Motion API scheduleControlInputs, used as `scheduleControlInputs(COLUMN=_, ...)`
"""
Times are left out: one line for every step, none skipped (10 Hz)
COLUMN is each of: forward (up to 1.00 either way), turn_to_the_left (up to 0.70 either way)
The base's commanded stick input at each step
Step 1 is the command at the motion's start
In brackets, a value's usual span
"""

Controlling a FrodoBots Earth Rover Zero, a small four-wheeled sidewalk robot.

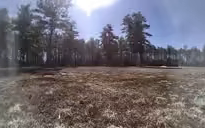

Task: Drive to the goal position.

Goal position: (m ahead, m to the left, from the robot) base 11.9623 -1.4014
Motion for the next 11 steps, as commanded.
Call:
scheduleControlInputs(forward=0.5, turn_to_the_left=0.0)
scheduleControlInputs(forward=0.5, turn_to_the_left=0.0)
scheduleControlInputs(forward=0.5, turn_to_the_left=0.0)
scheduleControlInputs(forward=0.5, turn_to_the_left=0.0)
scheduleControlInputs(forward=0.5, turn_to_the_left=0.0)
scheduleControlInputs(forward=0.5, turn_to_the_left=0.0)
scheduleControlInputs(forward=0.5, turn_to_the_left=0.0)
scheduleControlInputs(forward=0.5, turn_to_the_left=0.0)
scheduleControlInputs(forward=0.5, turn_to_the_left=0.0)
scheduleControlInputs(forward=0.5, turn_to_the_left=0.0)
scheduleControlInputs(forward=0.5, turn_to_the_left=0.0)
